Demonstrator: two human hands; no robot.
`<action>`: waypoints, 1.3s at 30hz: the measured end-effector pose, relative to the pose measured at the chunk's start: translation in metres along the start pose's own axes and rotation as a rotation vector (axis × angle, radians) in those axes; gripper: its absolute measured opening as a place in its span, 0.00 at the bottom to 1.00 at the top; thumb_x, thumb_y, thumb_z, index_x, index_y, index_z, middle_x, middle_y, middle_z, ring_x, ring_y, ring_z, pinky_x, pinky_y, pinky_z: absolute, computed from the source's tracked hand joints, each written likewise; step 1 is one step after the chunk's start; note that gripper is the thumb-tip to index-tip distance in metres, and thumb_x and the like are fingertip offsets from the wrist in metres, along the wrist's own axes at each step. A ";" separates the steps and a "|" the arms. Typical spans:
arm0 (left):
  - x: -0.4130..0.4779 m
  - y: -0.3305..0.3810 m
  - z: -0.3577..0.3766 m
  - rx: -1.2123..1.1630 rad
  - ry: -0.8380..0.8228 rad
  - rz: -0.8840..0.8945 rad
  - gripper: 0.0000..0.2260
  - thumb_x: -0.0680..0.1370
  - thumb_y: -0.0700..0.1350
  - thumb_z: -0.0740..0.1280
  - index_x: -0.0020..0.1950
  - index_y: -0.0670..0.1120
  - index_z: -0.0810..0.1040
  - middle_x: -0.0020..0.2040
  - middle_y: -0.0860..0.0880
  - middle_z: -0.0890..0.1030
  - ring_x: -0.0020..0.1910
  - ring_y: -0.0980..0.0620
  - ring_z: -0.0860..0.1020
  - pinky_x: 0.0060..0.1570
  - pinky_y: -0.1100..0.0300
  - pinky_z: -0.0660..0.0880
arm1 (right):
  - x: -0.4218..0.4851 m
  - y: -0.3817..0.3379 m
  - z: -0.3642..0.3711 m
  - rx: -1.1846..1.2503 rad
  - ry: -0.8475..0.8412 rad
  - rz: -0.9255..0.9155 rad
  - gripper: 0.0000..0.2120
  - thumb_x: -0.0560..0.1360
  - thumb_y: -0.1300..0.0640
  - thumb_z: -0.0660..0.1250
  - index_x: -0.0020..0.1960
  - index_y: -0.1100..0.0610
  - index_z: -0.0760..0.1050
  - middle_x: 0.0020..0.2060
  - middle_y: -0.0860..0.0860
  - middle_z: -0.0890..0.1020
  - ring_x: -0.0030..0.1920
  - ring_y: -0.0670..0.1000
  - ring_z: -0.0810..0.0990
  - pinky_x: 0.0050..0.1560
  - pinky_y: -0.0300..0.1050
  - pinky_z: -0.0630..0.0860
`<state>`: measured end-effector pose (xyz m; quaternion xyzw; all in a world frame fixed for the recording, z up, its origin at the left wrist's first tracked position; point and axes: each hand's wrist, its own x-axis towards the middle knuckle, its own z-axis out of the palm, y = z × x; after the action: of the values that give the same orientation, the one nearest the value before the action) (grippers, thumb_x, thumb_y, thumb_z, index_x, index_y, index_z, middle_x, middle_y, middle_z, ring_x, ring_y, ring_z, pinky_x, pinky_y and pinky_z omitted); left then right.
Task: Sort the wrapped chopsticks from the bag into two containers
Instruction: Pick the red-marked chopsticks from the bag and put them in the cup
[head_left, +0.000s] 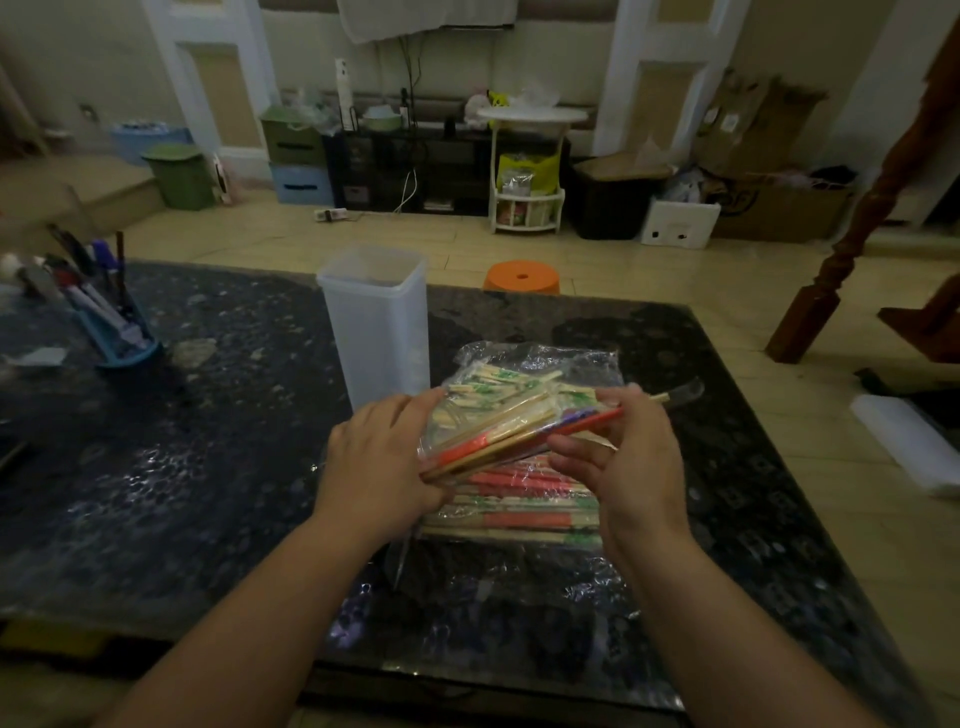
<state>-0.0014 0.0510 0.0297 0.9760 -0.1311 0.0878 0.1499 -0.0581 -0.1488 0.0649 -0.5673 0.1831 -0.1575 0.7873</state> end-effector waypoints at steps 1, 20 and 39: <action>0.000 0.000 0.000 0.003 -0.004 0.000 0.46 0.67 0.61 0.76 0.78 0.61 0.54 0.73 0.54 0.66 0.72 0.50 0.63 0.70 0.49 0.60 | 0.000 0.002 -0.001 -0.059 0.013 0.008 0.13 0.82 0.52 0.57 0.55 0.59 0.75 0.43 0.60 0.84 0.35 0.54 0.83 0.35 0.48 0.81; -0.002 0.001 -0.002 -0.013 0.002 0.009 0.44 0.68 0.62 0.75 0.79 0.58 0.56 0.73 0.53 0.67 0.72 0.49 0.64 0.70 0.48 0.62 | 0.004 0.015 -0.004 -0.456 0.053 -0.186 0.10 0.77 0.54 0.66 0.40 0.54 0.80 0.34 0.58 0.82 0.38 0.64 0.82 0.39 0.61 0.79; -0.002 0.000 -0.004 -0.019 0.022 -0.025 0.45 0.68 0.64 0.75 0.79 0.59 0.56 0.72 0.53 0.68 0.71 0.49 0.65 0.69 0.48 0.62 | -0.003 0.026 -0.001 -0.675 -0.103 -0.336 0.21 0.78 0.39 0.56 0.70 0.38 0.62 0.69 0.47 0.70 0.66 0.50 0.73 0.63 0.54 0.74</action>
<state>-0.0041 0.0526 0.0326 0.9751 -0.1181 0.0953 0.1616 -0.0597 -0.1403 0.0403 -0.8239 0.0894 -0.1866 0.5275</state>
